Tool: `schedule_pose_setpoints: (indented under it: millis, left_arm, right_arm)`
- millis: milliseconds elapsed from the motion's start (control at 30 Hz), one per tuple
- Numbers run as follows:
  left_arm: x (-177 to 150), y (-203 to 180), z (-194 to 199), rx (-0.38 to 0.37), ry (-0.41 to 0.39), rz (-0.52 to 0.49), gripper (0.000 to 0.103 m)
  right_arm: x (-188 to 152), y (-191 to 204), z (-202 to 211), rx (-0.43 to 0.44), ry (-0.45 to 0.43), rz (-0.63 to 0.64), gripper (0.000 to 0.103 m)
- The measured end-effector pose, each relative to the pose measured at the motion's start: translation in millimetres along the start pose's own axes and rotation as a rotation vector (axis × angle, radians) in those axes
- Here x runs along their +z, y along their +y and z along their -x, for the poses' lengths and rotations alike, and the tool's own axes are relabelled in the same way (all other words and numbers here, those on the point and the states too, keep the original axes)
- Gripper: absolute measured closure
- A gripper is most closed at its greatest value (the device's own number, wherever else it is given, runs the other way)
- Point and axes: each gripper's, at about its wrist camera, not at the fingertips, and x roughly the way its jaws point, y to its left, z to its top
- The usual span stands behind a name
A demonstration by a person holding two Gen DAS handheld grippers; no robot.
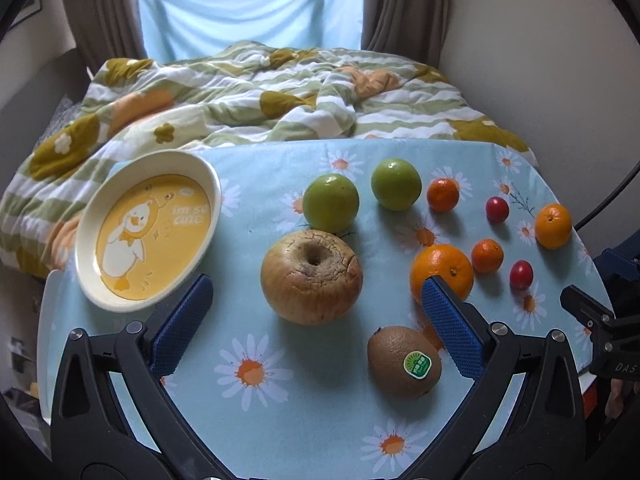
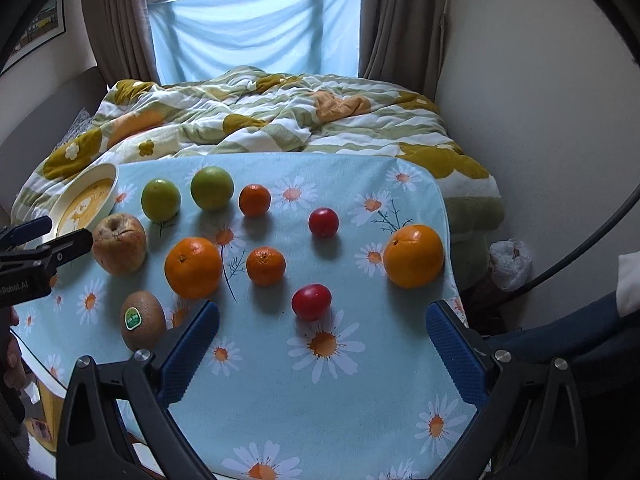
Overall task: Organize fruits
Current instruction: 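Reach the left gripper to the wrinkled apple and close on it while the right gripper grasps the red tomato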
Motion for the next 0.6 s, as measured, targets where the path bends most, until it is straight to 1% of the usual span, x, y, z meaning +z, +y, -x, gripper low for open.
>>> schedule_pose_setpoints:
  millis: [133,200,267,400,467,500,567,600]
  left_arm:
    - [0.0,0.8,-20.7,0.01,0.029,0.026,0.0]
    - [-1.0,2.4,-30.5,0.014,0.051,0.046,0.004]
    - [-3.6,3.2,-37.1,0.018,0.063,0.059,0.004]
    - [-6.8,3.9,-47.6,0.022,0.08,0.077,0.005]
    - [-9.0,2.5,-53.7,0.029,0.092,0.08,0.006]
    - [-9.8,1.6,-57.2,0.029,0.099,0.081,0.009]
    - [-11.1,1.7,-64.0,0.033,0.112,0.084,0.013]
    - [-11.2,2.2,-67.5,0.036,0.119,0.087,0.017]
  right_arm:
    - [-3.6,0.5,-21.8,0.027,0.03,0.033,0.0]
    - [-4.0,0.3,-31.4,0.043,0.051,0.037,0.001]
    - [-4.7,0.9,-39.1,0.061,0.07,0.044,0.004]
    - [-5.4,3.2,-50.0,0.069,0.099,0.09,0.004]
    - [-6.2,3.7,-55.2,0.068,0.111,0.114,0.004]
    - [-6.8,3.3,-57.4,0.073,0.116,0.125,0.004]
    - [-7.6,4.0,-62.1,0.078,0.124,0.147,0.009]
    - [-7.6,4.7,-65.1,0.078,0.131,0.161,0.014]
